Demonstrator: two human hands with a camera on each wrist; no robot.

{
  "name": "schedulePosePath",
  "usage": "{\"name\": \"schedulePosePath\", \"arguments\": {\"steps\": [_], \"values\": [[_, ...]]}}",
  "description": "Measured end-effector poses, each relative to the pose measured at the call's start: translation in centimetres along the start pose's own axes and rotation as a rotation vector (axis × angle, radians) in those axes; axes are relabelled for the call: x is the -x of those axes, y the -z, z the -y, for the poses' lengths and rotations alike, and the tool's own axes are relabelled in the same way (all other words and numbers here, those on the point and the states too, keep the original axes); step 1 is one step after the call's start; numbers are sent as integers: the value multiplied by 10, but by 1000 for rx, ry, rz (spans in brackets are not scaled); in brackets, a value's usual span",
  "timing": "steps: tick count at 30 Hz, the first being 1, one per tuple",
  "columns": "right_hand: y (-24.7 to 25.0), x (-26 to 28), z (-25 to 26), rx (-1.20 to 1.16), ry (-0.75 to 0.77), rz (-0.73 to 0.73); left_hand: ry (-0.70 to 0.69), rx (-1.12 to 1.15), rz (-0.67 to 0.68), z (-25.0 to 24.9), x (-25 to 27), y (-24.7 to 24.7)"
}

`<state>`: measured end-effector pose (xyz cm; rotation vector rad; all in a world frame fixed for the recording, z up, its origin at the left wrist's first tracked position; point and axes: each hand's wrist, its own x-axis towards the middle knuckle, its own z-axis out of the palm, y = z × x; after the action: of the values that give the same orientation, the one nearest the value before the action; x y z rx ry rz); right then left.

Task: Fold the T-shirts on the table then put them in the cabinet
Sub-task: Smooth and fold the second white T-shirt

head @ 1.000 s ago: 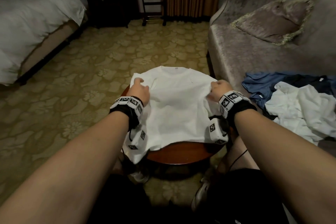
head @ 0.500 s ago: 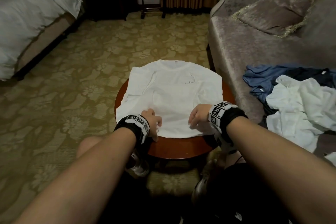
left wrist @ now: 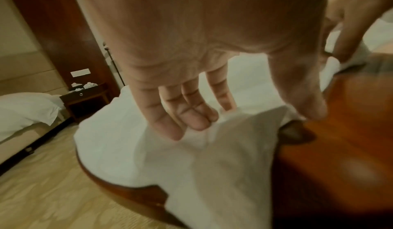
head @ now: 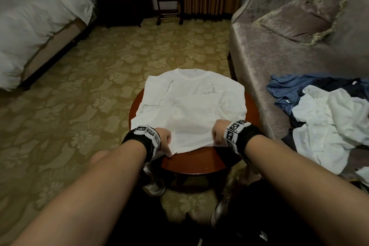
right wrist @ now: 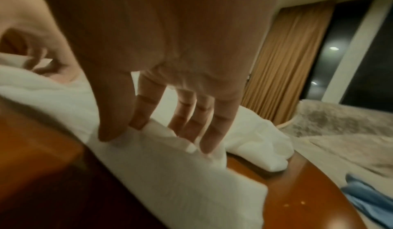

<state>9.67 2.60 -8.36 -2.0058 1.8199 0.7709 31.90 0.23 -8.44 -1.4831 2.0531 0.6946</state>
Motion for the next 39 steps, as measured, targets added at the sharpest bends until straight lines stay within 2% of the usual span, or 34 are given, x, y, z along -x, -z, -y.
{"name": "schedulePosePath", "arguments": {"steps": [2, 7, 9, 12, 14, 16, 19, 21, 23, 27, 30, 32, 36, 39], "values": [[7, 5, -2, -149, 4, -17, -7, -11, -34, 2, 0, -2], [16, 6, -17, -488, -71, -278, -3, 114, -151, 3, 2, 3], [23, 11, -21, -585, -90, -369, 1, 162, -103, -1, 9, 5], [35, 18, -25, -652, -119, -435, 16, 64, -6, -6, 12, -5], [40, 20, -29, -676, -147, -471, 8, -9, -77, -7, 14, -11], [44, 25, -33, -686, -166, -500, 28, 28, -171, -6, 17, -8], [48, 31, -40, -689, -190, -527, 58, 232, -304, -3, 24, 8], [54, 34, -42, -697, -199, -545, 42, 370, -340, 4, 30, 17], [58, 33, -45, -718, -221, -555, 26, 398, -260, 8, 34, 18], [68, 35, -47, -799, -280, -556, 34, 215, -103, 1, 31, -1], [69, 34, -45, -800, -301, -534, 36, 59, -115, -1, 24, -15], [68, 32, -44, -827, -303, -514, 36, 31, -167, 1, 22, -18], [67, 32, -47, -814, -291, -526, 81, 296, -374, 11, 28, 7], [67, 33, -51, -787, -261, -516, 121, 586, -466, 24, 40, 37]]}}
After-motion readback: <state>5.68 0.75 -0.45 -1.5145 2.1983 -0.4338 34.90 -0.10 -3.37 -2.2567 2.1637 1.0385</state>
